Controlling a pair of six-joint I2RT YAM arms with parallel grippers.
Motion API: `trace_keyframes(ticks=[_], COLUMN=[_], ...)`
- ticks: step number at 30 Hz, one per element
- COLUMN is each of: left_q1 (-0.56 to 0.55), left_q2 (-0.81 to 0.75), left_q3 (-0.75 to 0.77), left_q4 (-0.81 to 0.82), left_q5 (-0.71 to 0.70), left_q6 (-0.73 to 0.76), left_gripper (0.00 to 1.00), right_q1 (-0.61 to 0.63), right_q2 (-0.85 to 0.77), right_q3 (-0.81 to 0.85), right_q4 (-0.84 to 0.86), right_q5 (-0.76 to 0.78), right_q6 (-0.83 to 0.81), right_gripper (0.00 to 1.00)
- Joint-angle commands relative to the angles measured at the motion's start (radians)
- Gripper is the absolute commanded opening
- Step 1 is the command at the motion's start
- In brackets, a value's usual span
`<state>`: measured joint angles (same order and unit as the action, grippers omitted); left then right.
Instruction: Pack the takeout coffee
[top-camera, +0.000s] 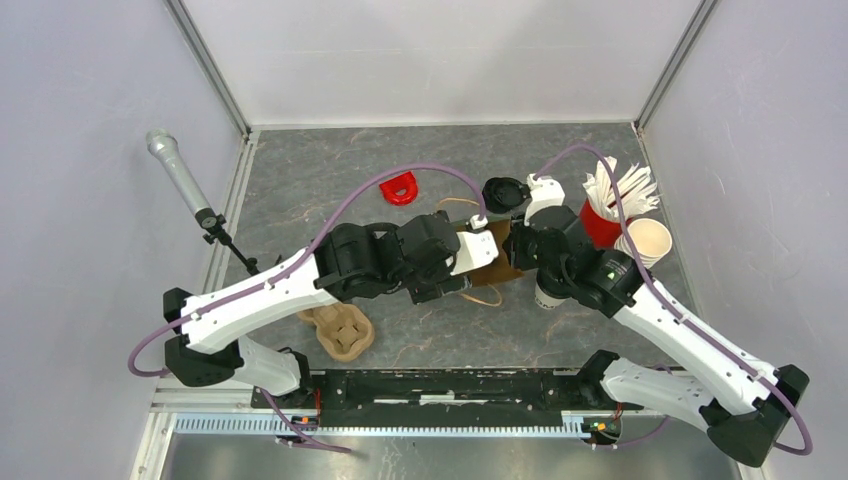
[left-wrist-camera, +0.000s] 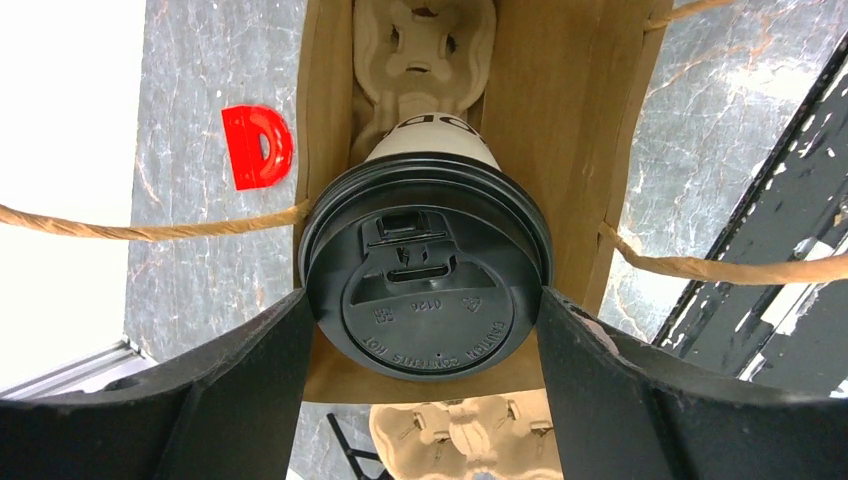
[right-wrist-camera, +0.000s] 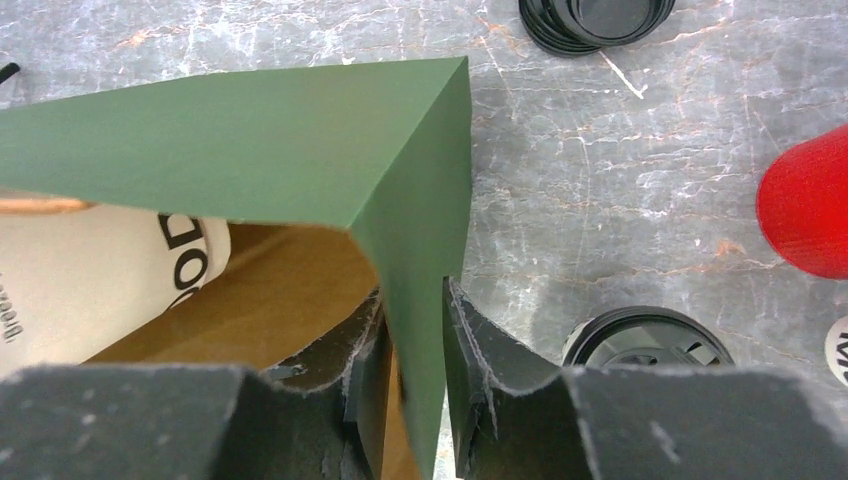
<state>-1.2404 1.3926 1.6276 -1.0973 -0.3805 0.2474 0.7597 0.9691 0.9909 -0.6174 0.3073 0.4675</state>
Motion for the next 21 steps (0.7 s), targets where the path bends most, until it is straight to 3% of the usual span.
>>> trace_keyframes(ticks=[1,9,21], left_q1=[-0.015,-0.05,-0.062], left_q2=[-0.018,0.008,0.046], left_q3=[-0.025,-0.053,-0.116], left_q4=[0.022,0.031,0.088], left_q5=[-0.056,-0.178,-0.246], left_q6=[0.027,0.108,0.199], left_gripper=[0.44,0.43,0.44], right_q1=[0.031,0.093,0.096], right_q2=[-0.04,-0.047,-0.107], right_q3=[-0.026,-0.056,-0.136], right_q4=[0.032,0.108,0.117], right_q5=[0.026,0.024,0.063], right_q6=[0.047,0.029,-0.02], right_gripper=[0.29,0.06,0.01])
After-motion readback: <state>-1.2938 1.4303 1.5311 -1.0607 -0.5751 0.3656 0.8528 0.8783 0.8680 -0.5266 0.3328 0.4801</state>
